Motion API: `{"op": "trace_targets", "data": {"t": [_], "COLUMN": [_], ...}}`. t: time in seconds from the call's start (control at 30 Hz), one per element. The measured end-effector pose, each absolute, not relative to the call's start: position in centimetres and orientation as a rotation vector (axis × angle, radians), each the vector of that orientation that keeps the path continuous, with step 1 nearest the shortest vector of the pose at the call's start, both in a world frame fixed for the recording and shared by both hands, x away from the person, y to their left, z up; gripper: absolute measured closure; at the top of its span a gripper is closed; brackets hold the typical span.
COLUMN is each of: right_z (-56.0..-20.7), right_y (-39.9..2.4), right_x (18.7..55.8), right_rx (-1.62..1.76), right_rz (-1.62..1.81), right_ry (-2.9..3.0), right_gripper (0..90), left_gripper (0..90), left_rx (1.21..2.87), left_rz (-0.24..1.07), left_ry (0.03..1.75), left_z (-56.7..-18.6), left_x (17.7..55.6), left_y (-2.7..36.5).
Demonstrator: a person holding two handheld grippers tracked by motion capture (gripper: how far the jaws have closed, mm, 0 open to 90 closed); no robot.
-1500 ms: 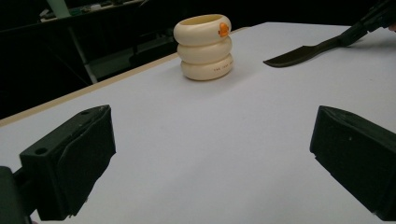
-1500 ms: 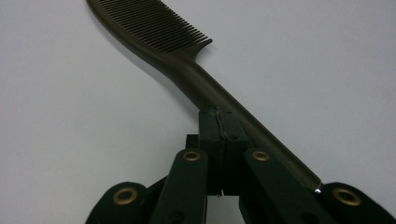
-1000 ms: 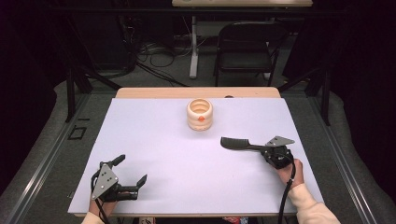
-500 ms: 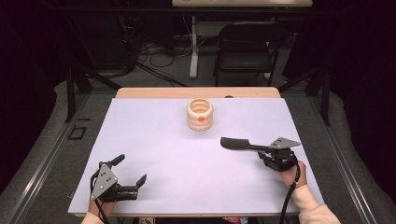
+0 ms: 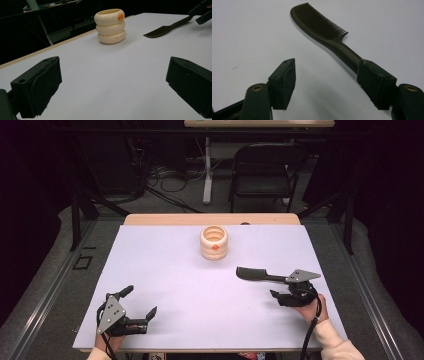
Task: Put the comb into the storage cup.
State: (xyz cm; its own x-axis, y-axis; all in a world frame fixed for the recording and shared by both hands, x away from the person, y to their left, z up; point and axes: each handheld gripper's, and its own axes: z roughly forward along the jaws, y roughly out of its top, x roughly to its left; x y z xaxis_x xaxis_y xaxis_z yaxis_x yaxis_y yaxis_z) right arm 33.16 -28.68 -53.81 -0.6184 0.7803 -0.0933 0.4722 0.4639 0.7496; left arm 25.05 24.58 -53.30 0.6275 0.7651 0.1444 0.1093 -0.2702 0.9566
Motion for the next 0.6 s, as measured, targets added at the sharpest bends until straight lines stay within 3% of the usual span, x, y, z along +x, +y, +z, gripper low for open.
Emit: {"op": "trace_targets", "data": {"t": [0.3,0.6], "right_z": [-53.7,-53.5], "right_y": [-28.0,-27.1], "right_x": [33.0,33.1], "right_rx": [0.996,0.939], "right_rz": [0.951,0.899], "right_ry": [2.352,2.404], "right_gripper": [17.2,10.8], "left_gripper": [0.2,0.2], "left_rx": [1.751,1.748], "left_rz": [0.750,0.752], "left_ry": [0.715,0.719], "left_z": [-53.3,-53.3], "left_x": [25.0,25.0], "left_y": [24.6,24.7]}}
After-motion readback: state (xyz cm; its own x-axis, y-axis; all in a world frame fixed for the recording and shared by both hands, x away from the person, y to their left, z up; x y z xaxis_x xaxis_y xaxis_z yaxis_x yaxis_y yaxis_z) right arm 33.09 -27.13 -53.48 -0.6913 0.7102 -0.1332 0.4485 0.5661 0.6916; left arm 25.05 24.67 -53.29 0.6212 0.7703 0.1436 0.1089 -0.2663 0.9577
